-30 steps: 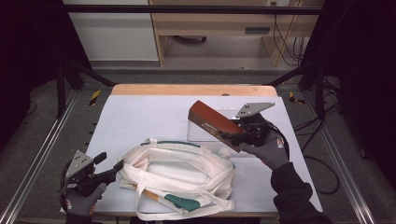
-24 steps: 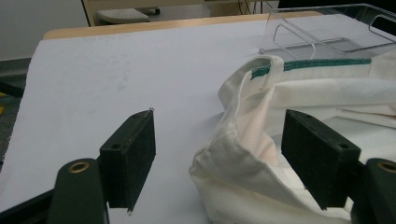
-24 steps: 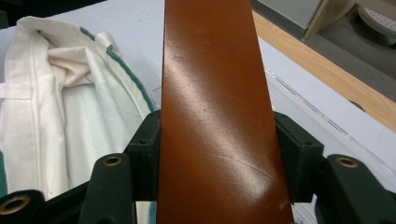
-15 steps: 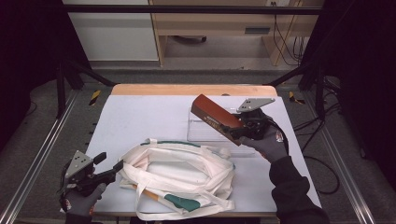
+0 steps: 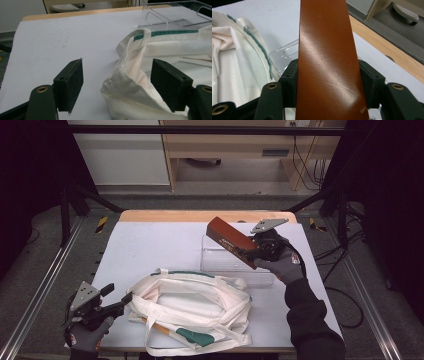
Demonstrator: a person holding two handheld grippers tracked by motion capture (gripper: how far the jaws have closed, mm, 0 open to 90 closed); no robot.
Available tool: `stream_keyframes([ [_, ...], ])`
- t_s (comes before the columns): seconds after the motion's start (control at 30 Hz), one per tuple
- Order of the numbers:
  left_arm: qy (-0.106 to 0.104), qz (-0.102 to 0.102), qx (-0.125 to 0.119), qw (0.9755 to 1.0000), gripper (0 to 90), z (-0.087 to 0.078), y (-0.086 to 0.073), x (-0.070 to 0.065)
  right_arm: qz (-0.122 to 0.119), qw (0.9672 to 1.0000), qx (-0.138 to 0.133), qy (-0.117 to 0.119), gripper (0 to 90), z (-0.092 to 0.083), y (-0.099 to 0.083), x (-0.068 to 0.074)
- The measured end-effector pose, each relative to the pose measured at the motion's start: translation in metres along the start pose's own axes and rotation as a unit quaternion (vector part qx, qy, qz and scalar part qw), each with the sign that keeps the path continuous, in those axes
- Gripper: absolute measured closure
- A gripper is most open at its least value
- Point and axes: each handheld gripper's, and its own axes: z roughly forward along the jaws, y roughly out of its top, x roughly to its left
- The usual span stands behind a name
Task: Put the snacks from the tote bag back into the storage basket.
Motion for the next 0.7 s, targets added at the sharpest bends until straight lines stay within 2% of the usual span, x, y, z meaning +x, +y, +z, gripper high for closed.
stream_keyframes([
  [0.5, -0.003, 0.000, 0.003, 1.0000, 26.0, 0.001, -0.001, -0.001, 0.006, 0.9998, 0.018, 0.010, 43.3, 0.022, -0.007, -0.018],
  [0.7, -0.003, 0.000, 0.004, 1.0000, 26.0, 0.002, -0.001, -0.001, 0.002, 0.9996, 0.025, 0.014, 43.3, 0.031, -0.010, -0.020],
])
